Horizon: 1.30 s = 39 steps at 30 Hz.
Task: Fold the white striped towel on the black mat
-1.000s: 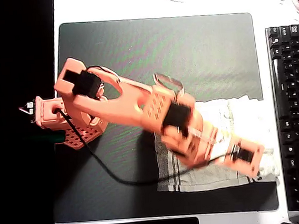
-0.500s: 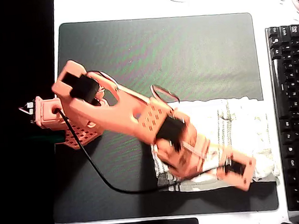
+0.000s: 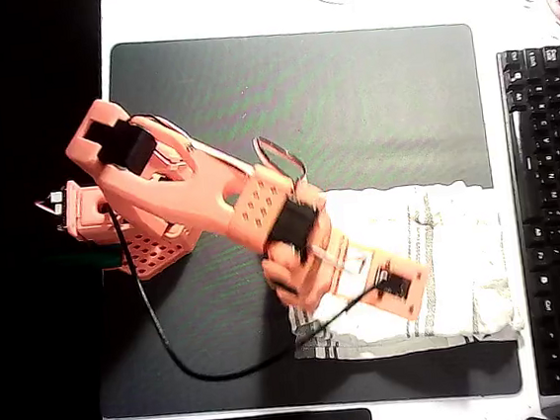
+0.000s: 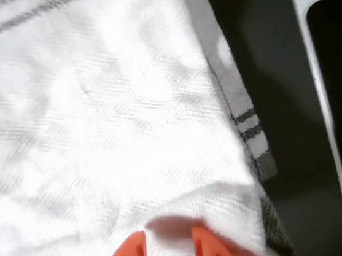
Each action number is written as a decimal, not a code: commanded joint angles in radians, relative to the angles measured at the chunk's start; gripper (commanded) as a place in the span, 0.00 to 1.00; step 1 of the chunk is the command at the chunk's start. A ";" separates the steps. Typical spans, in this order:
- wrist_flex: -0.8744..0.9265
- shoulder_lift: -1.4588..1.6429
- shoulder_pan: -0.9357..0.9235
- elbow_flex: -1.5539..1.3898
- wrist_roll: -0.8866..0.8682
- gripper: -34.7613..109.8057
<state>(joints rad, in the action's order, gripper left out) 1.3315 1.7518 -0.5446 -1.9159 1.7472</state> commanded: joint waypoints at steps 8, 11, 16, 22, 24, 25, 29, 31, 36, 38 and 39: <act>-0.276 -0.179 -0.155 -0.118 0.155 0.32; -0.311 -0.179 -0.147 -0.155 0.155 0.31; -0.083 -0.083 -0.100 0.089 0.103 0.32; 0.091 -0.017 0.017 0.298 0.048 0.32; 0.147 -0.017 0.097 0.336 -0.008 0.32; 0.163 -0.020 0.138 0.345 -0.032 0.33; 0.175 -0.083 0.284 0.347 -0.124 0.33; 0.163 -0.133 0.345 0.341 -0.160 0.33; 0.035 -0.229 0.503 0.344 -0.239 0.34; 0.017 -0.273 0.561 0.373 -0.272 0.33; 0.017 -0.298 0.591 0.382 -0.287 0.32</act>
<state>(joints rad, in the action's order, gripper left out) 1.3591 1.4742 -0.0245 -1.5754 1.4834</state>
